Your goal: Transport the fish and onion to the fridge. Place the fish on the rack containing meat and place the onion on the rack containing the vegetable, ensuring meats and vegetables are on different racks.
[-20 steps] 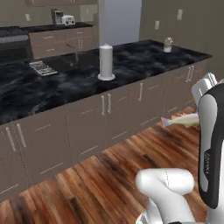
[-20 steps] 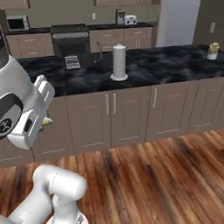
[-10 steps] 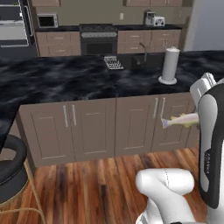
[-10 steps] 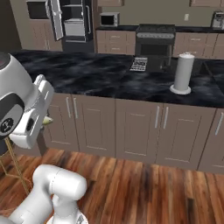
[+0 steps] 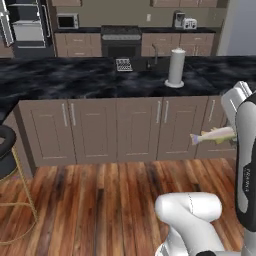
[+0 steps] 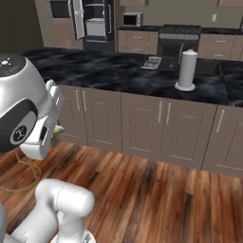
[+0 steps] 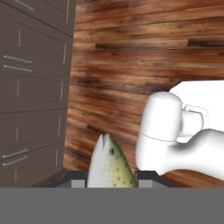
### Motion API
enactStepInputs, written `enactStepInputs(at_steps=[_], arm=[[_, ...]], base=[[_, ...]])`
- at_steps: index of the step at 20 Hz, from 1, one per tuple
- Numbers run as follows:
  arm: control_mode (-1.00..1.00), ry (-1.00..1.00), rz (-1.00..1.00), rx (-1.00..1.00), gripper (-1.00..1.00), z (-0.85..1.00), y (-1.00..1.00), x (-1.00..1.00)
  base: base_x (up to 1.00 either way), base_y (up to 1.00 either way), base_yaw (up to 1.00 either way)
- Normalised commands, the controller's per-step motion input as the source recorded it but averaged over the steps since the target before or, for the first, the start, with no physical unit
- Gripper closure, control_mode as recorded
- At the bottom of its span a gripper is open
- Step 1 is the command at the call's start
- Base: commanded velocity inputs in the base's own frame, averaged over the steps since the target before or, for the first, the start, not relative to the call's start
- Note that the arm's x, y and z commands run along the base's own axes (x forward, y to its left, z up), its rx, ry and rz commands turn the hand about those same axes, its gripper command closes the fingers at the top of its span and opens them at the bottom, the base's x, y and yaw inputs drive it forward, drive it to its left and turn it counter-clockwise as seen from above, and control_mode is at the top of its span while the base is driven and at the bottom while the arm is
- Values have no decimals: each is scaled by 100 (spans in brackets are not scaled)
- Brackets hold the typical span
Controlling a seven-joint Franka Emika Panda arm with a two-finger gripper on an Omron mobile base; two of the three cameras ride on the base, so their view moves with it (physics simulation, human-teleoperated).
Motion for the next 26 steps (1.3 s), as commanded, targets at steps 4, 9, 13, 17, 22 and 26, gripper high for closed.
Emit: enactStepInputs(at_steps=[4,9,13,17,22,26], arm=[[100,0,0,0,100,0,0,0],[100,0,0,0,100,0,0,0],[100,0,0,0,100,0,0,0],[100,0,0,0,100,0,0,0],[100,0,0,0,100,0,0,0],[100,0,0,0,100,0,0,0]], base=[[-100,43,0],[-100,99,0],[-100,92,0],[-100,69,0],[-100,56,0],[-100,60,0]])
